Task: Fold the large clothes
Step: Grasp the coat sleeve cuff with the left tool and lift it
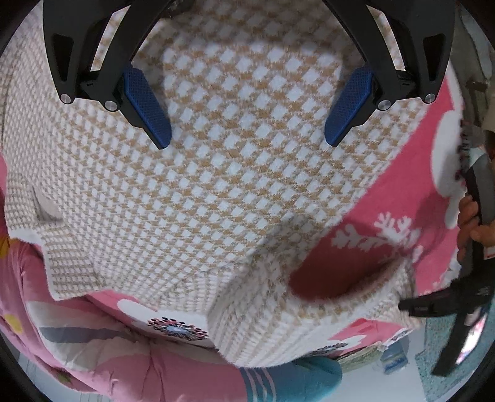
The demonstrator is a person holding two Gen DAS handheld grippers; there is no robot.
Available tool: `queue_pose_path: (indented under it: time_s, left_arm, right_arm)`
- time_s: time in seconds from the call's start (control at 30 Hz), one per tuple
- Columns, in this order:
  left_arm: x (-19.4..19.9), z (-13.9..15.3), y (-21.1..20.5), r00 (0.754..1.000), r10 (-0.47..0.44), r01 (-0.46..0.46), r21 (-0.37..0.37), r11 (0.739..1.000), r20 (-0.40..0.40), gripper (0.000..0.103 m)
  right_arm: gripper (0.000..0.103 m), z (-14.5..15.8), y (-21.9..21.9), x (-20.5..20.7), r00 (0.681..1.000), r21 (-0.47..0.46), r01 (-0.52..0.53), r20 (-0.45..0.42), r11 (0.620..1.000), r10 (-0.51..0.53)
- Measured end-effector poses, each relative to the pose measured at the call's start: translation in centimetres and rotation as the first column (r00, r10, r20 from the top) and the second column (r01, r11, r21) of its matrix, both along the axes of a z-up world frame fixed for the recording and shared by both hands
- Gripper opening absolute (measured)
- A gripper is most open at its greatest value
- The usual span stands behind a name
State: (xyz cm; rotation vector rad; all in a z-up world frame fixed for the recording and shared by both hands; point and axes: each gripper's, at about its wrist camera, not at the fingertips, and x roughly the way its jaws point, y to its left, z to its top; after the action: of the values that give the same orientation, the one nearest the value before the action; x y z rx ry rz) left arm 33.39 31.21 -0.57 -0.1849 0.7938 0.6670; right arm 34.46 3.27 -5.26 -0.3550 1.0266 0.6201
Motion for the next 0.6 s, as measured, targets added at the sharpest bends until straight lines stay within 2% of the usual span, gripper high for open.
queue_pose_path:
  time_s: [0.07, 0.13, 0.27, 0.37, 0.4, 0.47, 0.53, 0.57, 0.6]
  left_arm:
    - [-0.2, 2.5, -2.4, 0.998, -0.051, 0.049, 0.046, 0.998, 0.036, 0.016]
    - [-0.7, 5.7, -6.3, 0.988, -0.139, 0.131, 0.112, 0.985, 0.071, 0.016]
    - [-1.3, 9.6, -13.5, 0.945, -0.306, 0.291, 0.125, 0.949, 0.120, 0.016]
    - [-2.0, 10.8, -19.7, 0.887, -0.442, 0.429, 0.115, 0.896, 0.131, 0.016]
    - [-2.2, 10.6, -22.0, 0.860, -0.494, 0.485, 0.099, 0.869, 0.129, 0.018]
    - [-2.4, 9.5, -25.2, 0.812, -0.570, 0.572, 0.023, 0.820, 0.123, 0.022]
    - [-2.4, 7.9, -27.2, 0.778, -0.617, 0.626, -0.050, 0.778, 0.118, 0.049]
    - [-2.7, 7.0, -28.2, 0.768, -0.630, 0.639, -0.064, 0.766, 0.117, 0.072]
    - [-3.0, 6.5, -29.0, 0.762, -0.637, 0.646, -0.062, 0.761, 0.118, 0.080]
  right_arm:
    - [0.097, 1.5, -1.2, -0.2, 1.000, 0.053, 0.020, 0.012, 0.998, -0.020]
    - [0.097, 3.6, -2.9, -1.1, 0.998, 0.097, 0.035, 0.039, 0.995, -0.039]
    - [0.097, 7.3, -7.6, -3.7, 0.991, 0.149, 0.063, 0.111, 0.987, -0.080]
    - [0.097, 8.2, -10.7, -4.8, 0.986, 0.161, 0.098, 0.118, 0.982, -0.117]
    - [0.097, 8.1, -12.1, -5.4, 0.985, 0.156, 0.115, 0.112, 0.981, -0.134]
    - [0.097, 7.3, -13.6, -6.0, 0.983, 0.134, 0.140, 0.103, 0.981, -0.154]
    - [0.097, 5.8, -15.4, -6.5, 0.981, 0.086, 0.164, 0.088, 0.983, -0.171]
    - [0.097, 4.6, -16.3, -6.9, 0.980, 0.057, 0.181, 0.070, 0.982, -0.184]
    - [0.097, 3.9, -16.7, -6.9, 0.981, 0.040, 0.186, 0.053, 0.982, -0.188]
